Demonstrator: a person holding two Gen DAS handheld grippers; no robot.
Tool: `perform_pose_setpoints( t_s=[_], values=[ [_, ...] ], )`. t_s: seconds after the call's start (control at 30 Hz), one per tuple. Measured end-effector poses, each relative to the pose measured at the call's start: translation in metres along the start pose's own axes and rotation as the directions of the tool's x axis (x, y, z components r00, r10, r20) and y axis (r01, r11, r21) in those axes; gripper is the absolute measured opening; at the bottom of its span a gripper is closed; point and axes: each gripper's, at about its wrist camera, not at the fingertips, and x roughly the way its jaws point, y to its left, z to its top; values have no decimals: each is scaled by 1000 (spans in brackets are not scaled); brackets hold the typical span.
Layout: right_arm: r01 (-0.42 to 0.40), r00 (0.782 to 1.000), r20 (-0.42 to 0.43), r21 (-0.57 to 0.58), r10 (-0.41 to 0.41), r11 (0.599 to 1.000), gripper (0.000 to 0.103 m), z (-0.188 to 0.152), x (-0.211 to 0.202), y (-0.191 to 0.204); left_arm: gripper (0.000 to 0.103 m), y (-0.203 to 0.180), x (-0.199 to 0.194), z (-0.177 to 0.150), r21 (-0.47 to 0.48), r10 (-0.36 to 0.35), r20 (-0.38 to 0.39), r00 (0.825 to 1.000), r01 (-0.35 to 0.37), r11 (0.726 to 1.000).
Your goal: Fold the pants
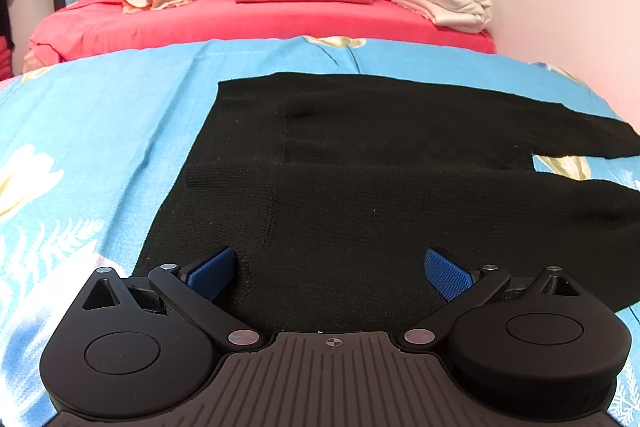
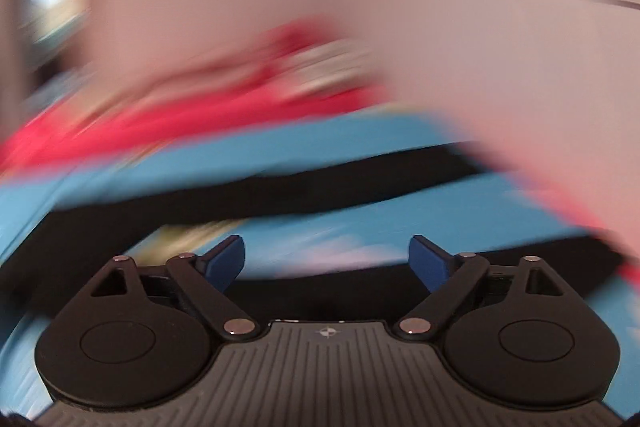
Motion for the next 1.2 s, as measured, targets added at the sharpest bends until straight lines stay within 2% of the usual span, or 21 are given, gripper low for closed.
perform_pose_setpoints(
  t_s=[0.03,0.07,0.1,0.17,0.23,0.27,0.3,0.33,0.5,0.67,0.77,0.8,0.83,0.87,0.9,0.97,1.07,1.13,1.2],
  values=[
    [-70,997,-42,-90,66,993,91,-4,7,28,103,0,0,0,-2,-2,0,1000,2,1000],
    [-107,993,-64,-156,98,982,90,-8,13,50,103,1,0,0,-4,-3,1,1000,3,1000],
    [-135,989,-88,-215,119,967,86,-11,20,68,103,1,0,0,-6,-5,2,1000,5,1000],
    [-147,985,-127,-292,114,945,67,-13,45,91,103,2,-1,1,-9,-9,3,1000,9,1000],
    [-151,980,-171,-304,102,941,40,-12,70,92,103,4,-1,1,-15,-14,6,1000,15,1000],
    [-154,976,-195,-283,100,947,40,-12,79,89,103,5,-2,1,-19,-19,7,1000,19,1000],
    [-163,973,-199,-241,116,957,30,-12,96,82,103,6,-2,1,-24,-23,9,1000,23,999],
    [-183,967,-213,-205,138,961,5,-10,90,77,103,8,-3,1,-29,-26,11,1000,26,999],
    [-288,929,-299,-214,219,933,5,-13,42,73,103,16,-10,1,-84,-47,33,998,50,995],
    [-259,939,-292,-257,180,931,6,-24,42,78,103,15,-12,7,-90,-34,34,999,36,995],
    [-226,960,-227,-291,162,929,26,-21,46,87,103,9,-18,13,-59,-24,46,999,27,998],
    [-213,968,-193,-294,161,932,52,-18,43,88,103,8,-19,16,-52,-23,53,998,26,998],
    [-208,973,-162,-291,166,934,69,-16,43,91,103,8,-20,18,-48,-24,58,998,26,998],
    [-209,974,-141,-281,175,937,69,-15,42,94,103,7,-19,21,-47,-24,57,998,27,999],
    [-215,974,-131,-270,185,939,65,-13,42,97,103,7,-18,24,-47,-20,55,998,23,999],
    [-269,961,-135,-265,240,926,62,-12,43,108,103,7,-15,27,-50,-8,50,999,11,999],
    [-360,931,-187,-344,312,867,60,-16,47,138,103,7,-15,29,-53,-8,41,999,10,999],
    [-379,923,-235,-413,305,828,50,-22,61,157,103,8,-17,28,-52,-7,41,999,9,999],
    [-358,928,-256,-409,272,839,47,-22,80,164,103,9,-19,26,-53,-3,43,999,5,999]
  ],
)
